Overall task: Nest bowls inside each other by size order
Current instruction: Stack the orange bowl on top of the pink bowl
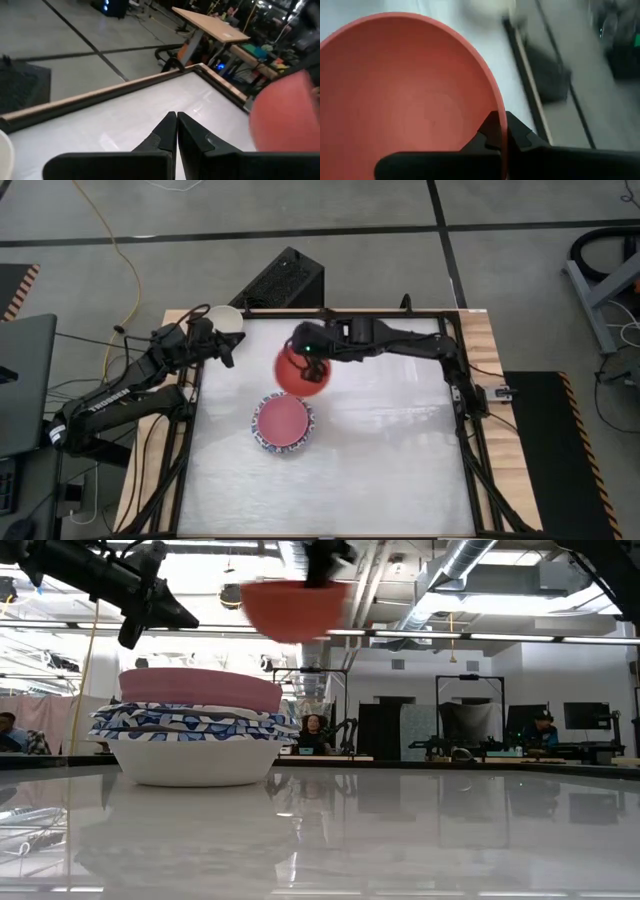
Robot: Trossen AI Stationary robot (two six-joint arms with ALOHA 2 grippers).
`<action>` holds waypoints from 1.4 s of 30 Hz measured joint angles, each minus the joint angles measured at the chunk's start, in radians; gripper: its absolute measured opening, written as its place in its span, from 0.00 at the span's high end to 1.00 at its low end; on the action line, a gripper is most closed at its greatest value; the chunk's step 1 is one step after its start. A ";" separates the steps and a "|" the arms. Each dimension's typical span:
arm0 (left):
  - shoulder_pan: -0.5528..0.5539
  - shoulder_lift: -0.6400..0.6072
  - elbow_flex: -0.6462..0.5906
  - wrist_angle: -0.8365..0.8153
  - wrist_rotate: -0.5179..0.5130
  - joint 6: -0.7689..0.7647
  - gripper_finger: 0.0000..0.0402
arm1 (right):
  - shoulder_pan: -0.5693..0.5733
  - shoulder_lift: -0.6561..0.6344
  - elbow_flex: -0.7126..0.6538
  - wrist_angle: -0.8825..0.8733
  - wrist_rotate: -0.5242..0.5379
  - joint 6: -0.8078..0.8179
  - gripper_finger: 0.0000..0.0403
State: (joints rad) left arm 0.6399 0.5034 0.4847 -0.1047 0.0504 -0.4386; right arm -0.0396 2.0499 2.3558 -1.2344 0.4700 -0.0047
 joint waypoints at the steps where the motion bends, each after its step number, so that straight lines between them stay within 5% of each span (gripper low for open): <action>1: 0.000 0.000 0.000 0.000 -0.009 0.014 1.00 | -0.004 0.000 0.000 0.071 -0.014 -0.039 0.98; 7: 0.000 0.000 0.000 0.026 -0.031 0.014 1.00 | -0.005 0.000 0.000 0.351 -0.358 -0.084 0.98; 13: 0.000 0.000 0.000 0.036 0.069 -0.002 1.00 | 0.042 -0.001 0.000 0.215 -0.728 0.053 0.98; 16: 0.000 0.000 0.000 0.018 0.123 0.005 1.00 | 0.077 -0.001 0.000 0.011 -0.690 0.114 0.98; 21: 0.000 0.000 0.000 0.011 0.137 -0.100 1.00 | 0.080 -0.001 0.000 -0.332 -0.409 0.266 0.98; 26: 0.000 0.000 0.000 0.012 0.094 -0.058 1.00 | 0.041 -0.014 -0.016 -0.254 -0.116 0.217 0.98; 30: 0.000 0.000 0.000 0.012 0.093 0.008 1.00 | -0.004 -0.019 -0.013 -0.058 -0.066 0.063 0.98; 34: 0.000 0.000 0.000 0.012 0.064 0.003 1.00 | -0.028 -0.016 -0.013 0.215 -0.188 -0.080 0.98; 37: 0.000 0.000 0.000 0.013 0.062 -0.001 1.00 | -0.034 -0.018 -0.013 0.398 -0.442 -0.137 0.98; 40: 0.000 0.000 0.000 0.016 0.125 0.012 1.00 | -0.026 -0.018 -0.013 0.422 -0.696 -0.143 0.98; 42: 0.000 0.000 0.000 0.012 0.176 0.036 1.00 | -0.013 -0.018 -0.013 0.390 -0.771 -0.134 0.98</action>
State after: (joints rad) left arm 0.6399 0.5037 0.4847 -0.0926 0.2267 -0.4030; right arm -0.0522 2.0319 2.3428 -0.8445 -0.3010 -0.1390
